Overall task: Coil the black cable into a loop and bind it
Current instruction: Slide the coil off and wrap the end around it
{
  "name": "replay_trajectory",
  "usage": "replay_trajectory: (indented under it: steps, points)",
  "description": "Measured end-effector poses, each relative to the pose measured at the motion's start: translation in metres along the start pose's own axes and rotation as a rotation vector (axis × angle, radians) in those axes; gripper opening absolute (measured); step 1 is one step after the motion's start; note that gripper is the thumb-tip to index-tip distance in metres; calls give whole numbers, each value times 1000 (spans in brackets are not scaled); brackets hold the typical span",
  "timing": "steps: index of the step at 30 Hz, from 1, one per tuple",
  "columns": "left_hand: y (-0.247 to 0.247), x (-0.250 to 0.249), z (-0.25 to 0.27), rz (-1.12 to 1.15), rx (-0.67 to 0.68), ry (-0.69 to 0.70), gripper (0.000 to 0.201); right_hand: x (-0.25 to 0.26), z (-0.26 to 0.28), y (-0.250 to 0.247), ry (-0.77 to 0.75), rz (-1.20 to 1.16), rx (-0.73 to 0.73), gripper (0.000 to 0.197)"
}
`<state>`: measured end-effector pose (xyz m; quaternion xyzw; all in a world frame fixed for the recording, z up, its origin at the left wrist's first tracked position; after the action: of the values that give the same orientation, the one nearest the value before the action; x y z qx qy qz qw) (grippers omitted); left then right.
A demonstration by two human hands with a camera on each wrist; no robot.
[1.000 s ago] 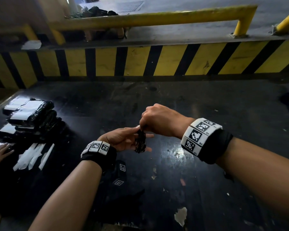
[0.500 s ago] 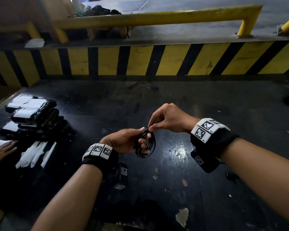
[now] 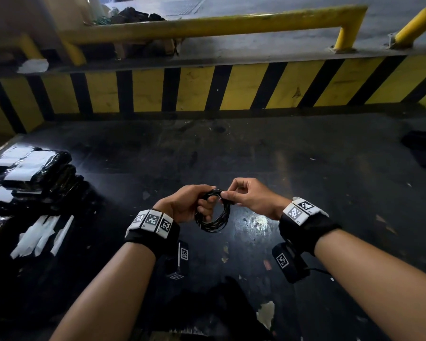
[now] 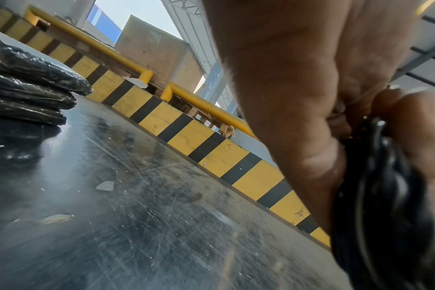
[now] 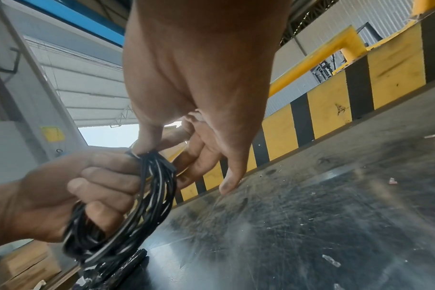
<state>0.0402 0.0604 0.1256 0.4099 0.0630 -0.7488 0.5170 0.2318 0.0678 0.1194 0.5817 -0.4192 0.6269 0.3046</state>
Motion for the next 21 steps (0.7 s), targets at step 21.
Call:
replay_trajectory:
  steps: [21]
  points:
    - [65,26,-59,-544,-419,283,38,-27,77,-22,112,26,-491,18]
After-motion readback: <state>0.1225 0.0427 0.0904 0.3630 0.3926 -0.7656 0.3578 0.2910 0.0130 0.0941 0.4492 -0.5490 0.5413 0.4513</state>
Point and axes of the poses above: each hand's wrist, its own z-axis away from the middle knuckle, its own y-axis out of the palm, x = y × z, the point moved 2 cm from there along -z, towards the middle knuckle, and after that the axes turned 12 degrees about -y, right-handed, at the moved point
